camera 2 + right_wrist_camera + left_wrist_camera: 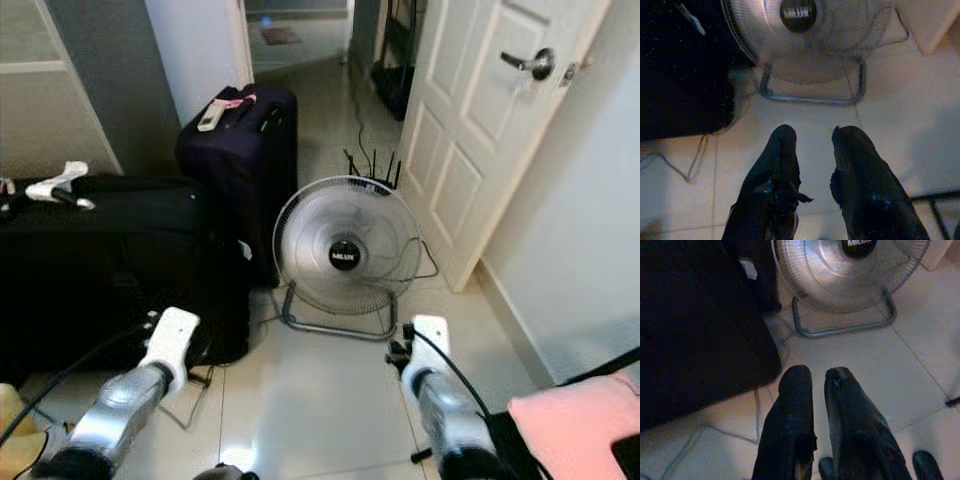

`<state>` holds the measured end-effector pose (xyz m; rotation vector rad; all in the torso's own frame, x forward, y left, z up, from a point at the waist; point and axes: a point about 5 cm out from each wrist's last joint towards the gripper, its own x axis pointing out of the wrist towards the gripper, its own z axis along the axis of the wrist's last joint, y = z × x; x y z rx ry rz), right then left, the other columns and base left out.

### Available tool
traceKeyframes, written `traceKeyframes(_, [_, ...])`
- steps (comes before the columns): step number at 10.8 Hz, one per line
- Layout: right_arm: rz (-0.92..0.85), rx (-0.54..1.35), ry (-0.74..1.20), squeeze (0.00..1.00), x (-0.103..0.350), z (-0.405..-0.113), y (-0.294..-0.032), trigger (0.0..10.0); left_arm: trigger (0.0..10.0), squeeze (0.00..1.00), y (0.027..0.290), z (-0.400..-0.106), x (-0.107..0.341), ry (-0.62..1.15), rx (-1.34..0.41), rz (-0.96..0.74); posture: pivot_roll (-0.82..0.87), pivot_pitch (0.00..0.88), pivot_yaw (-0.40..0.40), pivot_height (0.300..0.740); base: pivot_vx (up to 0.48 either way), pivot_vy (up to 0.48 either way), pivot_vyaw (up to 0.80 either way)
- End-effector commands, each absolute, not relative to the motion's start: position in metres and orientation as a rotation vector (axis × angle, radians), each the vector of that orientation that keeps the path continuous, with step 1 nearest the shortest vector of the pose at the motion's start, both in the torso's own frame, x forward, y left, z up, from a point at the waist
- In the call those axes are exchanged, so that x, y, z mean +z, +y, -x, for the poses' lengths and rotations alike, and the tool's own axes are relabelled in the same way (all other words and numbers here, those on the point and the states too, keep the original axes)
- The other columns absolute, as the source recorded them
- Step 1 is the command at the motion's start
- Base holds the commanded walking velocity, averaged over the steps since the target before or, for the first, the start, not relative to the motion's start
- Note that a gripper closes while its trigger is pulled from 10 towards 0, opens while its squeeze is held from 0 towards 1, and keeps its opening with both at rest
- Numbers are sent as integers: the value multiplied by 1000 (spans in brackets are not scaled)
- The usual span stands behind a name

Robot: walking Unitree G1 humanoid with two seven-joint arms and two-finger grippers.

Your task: Clean up the room

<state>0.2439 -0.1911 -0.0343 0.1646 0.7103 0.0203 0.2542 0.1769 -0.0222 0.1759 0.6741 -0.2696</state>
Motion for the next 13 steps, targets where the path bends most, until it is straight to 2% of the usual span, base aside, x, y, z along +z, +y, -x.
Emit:
traceKeyframes(1, [-177,-25,813,0,-52,-228,-191,10000,10000,0,185,-233,-47,839,-268,-241,1,0,27,740,0,0,0])
traceKeyframes(3, [-130,-25,949,0,-71,-208,-182,10000,10000,0,188,-208,-66,972,-361,-360,7,0,32,740,0,0,0])
traceKeyframes(6, [-194,-62,1008,0,-81,-192,-176,10000,10000,0,180,-196,-75,1002,-366,-287,12,0,37,740,0,0,0])
traceKeyframes(8, [-174,-76,1123,0,-94,-167,-172,10000,10000,0,176,-185,-81,1053,-415,-275,22,0,33,740,0,0,0])
traceKeyframes(11, [-176,-105,1186,0,-104,-142,-172,10000,10000,0,181,-177,-84,1075,-446,-284,20,0,54,740,0,0,0])
traceKeyframes(13, [-186,-113,1218,0,-110,-125,-169,10000,10000,0,182,-160,-90,1108,-491,-282,5,0,72,740,0,0,0])
